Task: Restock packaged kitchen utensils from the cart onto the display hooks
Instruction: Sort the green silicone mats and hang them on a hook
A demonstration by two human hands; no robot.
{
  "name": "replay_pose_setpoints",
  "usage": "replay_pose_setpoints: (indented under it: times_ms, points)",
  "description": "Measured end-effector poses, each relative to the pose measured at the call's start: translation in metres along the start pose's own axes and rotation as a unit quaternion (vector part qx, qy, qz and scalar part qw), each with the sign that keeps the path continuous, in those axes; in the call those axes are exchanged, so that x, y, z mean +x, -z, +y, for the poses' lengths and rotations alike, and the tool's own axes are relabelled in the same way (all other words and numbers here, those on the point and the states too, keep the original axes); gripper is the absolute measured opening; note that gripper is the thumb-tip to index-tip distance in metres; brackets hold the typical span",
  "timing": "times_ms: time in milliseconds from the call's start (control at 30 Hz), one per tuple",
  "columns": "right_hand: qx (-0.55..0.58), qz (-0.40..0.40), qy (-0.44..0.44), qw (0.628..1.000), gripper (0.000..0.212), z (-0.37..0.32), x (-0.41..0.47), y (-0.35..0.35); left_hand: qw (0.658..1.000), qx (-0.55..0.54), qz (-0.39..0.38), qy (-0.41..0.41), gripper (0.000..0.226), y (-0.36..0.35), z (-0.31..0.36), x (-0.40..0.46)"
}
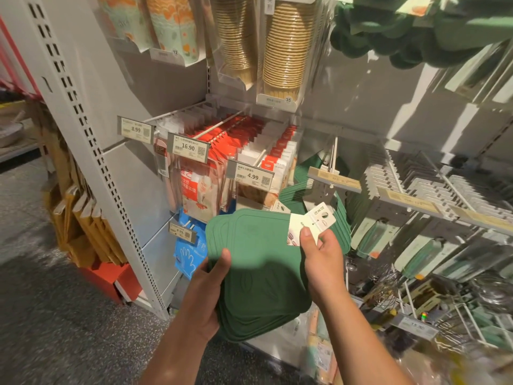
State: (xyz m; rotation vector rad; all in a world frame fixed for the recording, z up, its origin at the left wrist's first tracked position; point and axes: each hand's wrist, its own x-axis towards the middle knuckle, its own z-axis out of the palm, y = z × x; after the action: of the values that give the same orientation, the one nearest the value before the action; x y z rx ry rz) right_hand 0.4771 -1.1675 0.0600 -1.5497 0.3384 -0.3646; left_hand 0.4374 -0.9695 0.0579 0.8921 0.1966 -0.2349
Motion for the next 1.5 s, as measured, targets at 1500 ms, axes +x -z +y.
replay_pose_setpoints:
  times_ms: [1500]
  points:
    - [-0.515,0.044,0.013,0.856,0.038,-0.060,0.090,0.035,0.996,0.065,0.034,-0.048,0.036,0.010,0.005,0.009]
